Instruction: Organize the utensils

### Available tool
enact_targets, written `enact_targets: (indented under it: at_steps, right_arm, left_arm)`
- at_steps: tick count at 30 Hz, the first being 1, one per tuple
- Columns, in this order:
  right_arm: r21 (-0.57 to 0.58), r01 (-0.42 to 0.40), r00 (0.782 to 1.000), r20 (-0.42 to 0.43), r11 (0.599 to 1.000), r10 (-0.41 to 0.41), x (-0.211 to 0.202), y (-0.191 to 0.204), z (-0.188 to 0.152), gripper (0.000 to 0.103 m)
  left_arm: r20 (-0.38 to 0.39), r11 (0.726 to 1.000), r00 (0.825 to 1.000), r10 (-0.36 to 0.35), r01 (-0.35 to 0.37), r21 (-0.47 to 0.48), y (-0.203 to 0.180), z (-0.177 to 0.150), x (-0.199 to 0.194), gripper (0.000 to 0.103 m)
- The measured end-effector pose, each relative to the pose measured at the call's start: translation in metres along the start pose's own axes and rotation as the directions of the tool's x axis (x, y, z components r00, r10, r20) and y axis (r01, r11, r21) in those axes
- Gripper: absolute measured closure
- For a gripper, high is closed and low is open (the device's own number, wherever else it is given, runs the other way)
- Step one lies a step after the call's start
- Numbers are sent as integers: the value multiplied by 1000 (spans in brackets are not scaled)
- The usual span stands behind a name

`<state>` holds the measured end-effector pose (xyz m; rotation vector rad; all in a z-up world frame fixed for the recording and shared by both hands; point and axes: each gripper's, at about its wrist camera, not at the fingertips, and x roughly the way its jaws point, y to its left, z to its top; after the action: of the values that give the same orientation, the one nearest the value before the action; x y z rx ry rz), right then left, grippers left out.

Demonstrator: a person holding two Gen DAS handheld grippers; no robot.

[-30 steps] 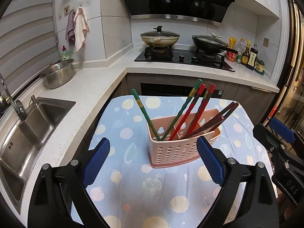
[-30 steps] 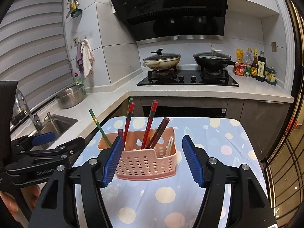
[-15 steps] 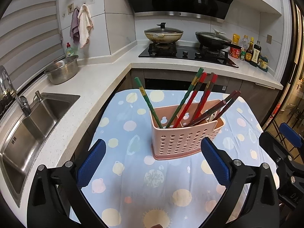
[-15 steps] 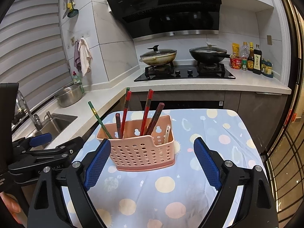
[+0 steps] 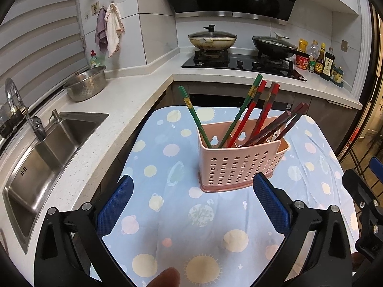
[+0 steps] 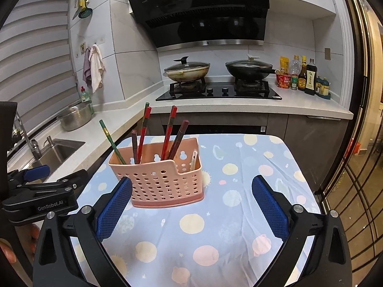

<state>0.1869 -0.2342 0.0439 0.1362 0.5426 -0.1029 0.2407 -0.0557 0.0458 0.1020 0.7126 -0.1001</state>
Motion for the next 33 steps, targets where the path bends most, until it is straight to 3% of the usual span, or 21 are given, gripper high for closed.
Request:
enact_targets:
  at_steps: [10,33]
  right_arm:
    - [-19,5,1000,-22,1000,-5,-7,2,-9,7]
    - [-27,-18,998,-59,999,16,-12,15,-31,6]
  left_arm:
    - [-5,999,999,42,-42,9,-4,-15,-6,7]
    - [-26,999,999,43,-43,22,-10,-39,-10,7]
